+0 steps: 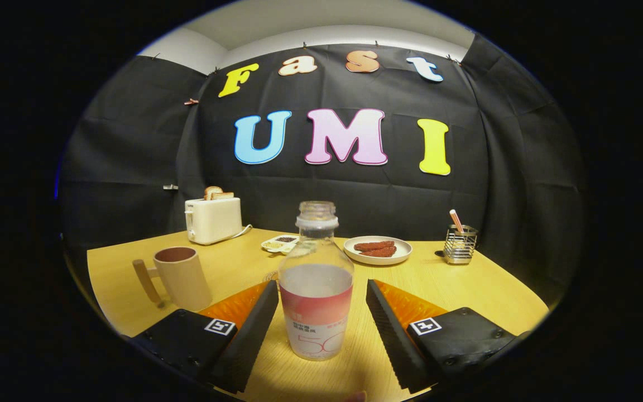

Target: Take the bottle from table, then pour the juice into the cup, finally place the bottle on the coaster

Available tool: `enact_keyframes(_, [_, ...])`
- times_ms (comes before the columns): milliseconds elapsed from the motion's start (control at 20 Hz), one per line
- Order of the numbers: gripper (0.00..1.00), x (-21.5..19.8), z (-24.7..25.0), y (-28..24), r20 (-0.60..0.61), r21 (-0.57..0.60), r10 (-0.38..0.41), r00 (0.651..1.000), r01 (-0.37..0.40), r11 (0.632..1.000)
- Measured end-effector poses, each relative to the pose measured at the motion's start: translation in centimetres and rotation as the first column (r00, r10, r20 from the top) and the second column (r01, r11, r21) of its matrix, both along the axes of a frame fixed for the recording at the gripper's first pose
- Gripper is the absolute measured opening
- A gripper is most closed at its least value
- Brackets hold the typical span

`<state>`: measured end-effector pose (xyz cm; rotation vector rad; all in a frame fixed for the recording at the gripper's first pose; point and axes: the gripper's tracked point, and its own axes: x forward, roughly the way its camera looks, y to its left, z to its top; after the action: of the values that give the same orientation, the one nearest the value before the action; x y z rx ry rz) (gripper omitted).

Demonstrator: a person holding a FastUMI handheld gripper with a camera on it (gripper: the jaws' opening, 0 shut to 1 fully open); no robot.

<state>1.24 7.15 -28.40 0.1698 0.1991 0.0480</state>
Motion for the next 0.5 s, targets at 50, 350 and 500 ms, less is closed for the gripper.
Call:
enact_keyframes(50, [0.97,0.3,-0.3,0.2,-0.002,-0.002,-0.001,1.0,0.001,1.0])
enact_keyframes(350, [0.75,1.9,-1.3,0.3,-0.059,-0.049,-0.038,0.998,0.035,0.998])
enact_keyframes(500, [0.7,2.5,1.4,-0.2,-0.043,-0.164,-0.058,0.997,0.051,0.985])
